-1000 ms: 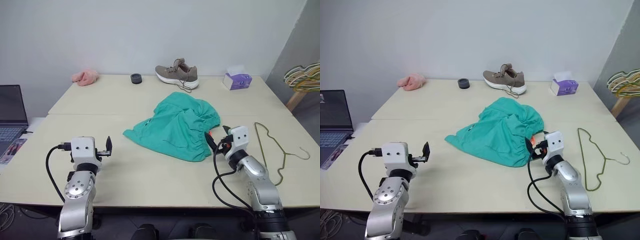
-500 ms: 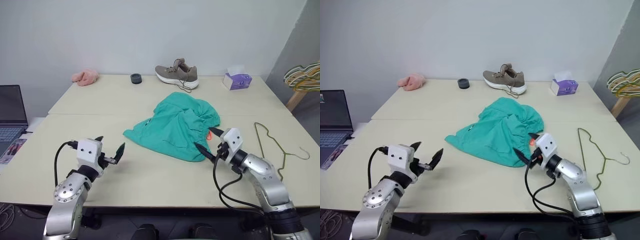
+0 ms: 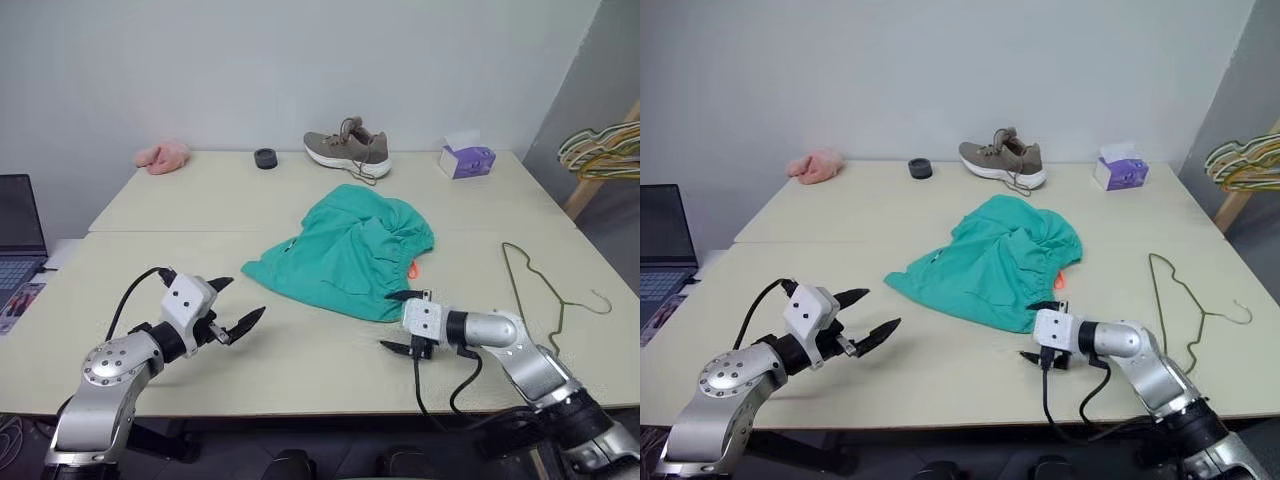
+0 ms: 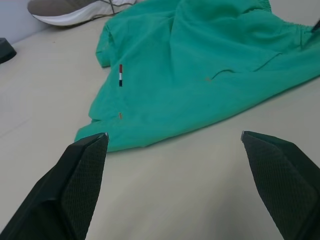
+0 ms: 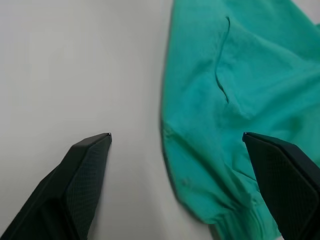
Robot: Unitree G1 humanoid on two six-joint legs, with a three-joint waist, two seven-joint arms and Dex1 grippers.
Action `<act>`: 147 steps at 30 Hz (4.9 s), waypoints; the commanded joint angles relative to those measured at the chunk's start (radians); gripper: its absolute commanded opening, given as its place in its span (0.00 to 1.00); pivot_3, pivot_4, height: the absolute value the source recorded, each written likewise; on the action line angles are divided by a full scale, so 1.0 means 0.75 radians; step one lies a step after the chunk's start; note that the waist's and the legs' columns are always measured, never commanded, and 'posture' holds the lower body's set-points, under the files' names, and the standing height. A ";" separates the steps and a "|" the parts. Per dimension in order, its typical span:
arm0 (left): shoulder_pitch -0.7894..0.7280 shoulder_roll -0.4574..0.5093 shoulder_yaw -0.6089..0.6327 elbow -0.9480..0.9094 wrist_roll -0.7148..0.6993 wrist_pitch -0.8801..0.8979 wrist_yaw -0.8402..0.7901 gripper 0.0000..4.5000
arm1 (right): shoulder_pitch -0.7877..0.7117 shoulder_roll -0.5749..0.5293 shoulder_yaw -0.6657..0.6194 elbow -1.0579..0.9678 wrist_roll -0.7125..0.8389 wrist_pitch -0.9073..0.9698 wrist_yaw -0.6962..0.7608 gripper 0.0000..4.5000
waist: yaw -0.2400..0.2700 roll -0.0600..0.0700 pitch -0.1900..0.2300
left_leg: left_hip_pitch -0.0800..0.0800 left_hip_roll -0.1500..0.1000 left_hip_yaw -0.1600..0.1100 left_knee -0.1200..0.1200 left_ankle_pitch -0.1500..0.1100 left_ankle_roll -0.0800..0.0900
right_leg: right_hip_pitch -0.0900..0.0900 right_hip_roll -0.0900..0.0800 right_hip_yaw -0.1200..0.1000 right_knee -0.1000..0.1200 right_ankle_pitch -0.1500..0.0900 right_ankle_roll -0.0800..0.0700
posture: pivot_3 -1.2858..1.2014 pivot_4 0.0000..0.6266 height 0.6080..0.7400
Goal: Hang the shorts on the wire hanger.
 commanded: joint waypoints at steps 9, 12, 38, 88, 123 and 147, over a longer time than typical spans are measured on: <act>-0.030 0.001 -0.058 0.016 0.068 -0.076 0.010 1.00 | -0.093 0.036 -0.010 0.072 -0.151 0.048 -0.103 0.55 | -0.002 -0.004 -0.002 | 0.003 0.000 0.000 0.001 0.000 0.000 | 0.003 0.000 0.000 0.000 0.001 0.000 | 0.50 0.00 1.00; -0.058 0.001 -0.087 0.047 0.108 -0.121 0.014 1.00 | -0.110 0.043 -0.030 0.052 -0.137 0.054 -0.097 0.29 | -0.003 -0.003 -0.002 | 0.003 0.000 -0.001 0.001 0.000 0.000 | 0.003 0.000 0.000 0.000 0.001 -0.001 | 0.49 0.00 1.00; -0.657 0.006 -0.526 1.114 0.836 -0.964 0.321 0.96 | -0.158 -0.011 -0.180 -0.442 0.164 0.440 0.145 0.00 | -0.042 -0.003 -0.004 | -0.003 -0.001 -0.002 0.001 0.000 0.000 | -0.003 -0.001 -0.001 0.001 0.002 0.001 | 0.46 0.00 1.00; 0.260 0.695 -0.398 -0.232 0.121 -0.006 -0.727 0.00 | -0.063 -0.562 0.034 -0.193 0.258 -0.340 0.807 0.00 | -0.074 0.003 0.006 | 0.014 0.004 0.015 -0.001 -0.002 0.007 | 0.007 -0.003 0.007 0.002 -0.004 0.005 | 0.47 0.00 1.00; 0.111 0.427 -0.340 -0.295 -0.111 0.155 -0.569 0.99 | 0.164 -0.532 -0.301 -0.555 0.838 0.464 0.640 1.00 | -0.069 0.001 0.007 | 0.017 0.012 0.019 0.000 -0.004 0.006 | 0.008 0.003 0.007 0.002 -0.003 0.006 | 0.47 0.00 1.00; -0.493 0.065 -0.437 -0.024 -0.071 0.097 -0.412 0.99 | 0.118 -0.005 -0.891 0.004 0.590 1.103 -0.713 1.00 | -0.159 0.000 0.000 | 0.014 0.014 0.025 0.000 -0.004 0.005 | 0.006 0.014 0.017 0.000 0.000 0.006 | 0.44 0.00 1.00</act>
